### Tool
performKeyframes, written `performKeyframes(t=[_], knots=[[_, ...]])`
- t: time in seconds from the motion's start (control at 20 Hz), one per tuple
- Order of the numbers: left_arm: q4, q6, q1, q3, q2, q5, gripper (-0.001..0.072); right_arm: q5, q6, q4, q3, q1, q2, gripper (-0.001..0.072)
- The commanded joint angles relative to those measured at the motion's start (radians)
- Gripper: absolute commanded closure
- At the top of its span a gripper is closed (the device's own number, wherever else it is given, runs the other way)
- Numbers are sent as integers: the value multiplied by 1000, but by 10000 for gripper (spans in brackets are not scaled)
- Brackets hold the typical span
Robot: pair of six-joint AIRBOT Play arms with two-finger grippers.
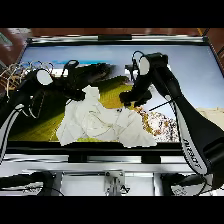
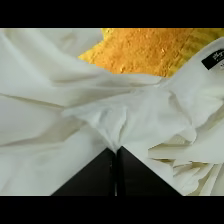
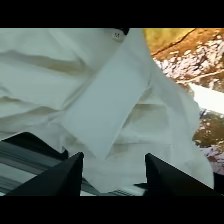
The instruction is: Fold the shirts.
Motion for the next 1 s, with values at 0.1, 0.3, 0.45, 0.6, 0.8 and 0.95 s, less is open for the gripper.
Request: performKeyframes(t=[0.1,0.3,0.45,0.6,0.8,0.95], knots=[[53,-13,-6,-34,132,-83,654,-138,74,76,-193,97,-4,82],[17,-11,-92,-128,163,-13,653,-238,207,78,-221,74,-5,82],[17,-8,-143,-186,163,68,654,-227,278,46,-221,31,-5,82],[16,-8,-153,-205,170,69,654,-232,315,41,-221,12,-12,83],[17,-8,-153,-205,228,69,653,-205,294,112,-221,12,-90,83],[17,-8,-153,-205,252,69,654,-201,286,132,-221,11,-131,86]])
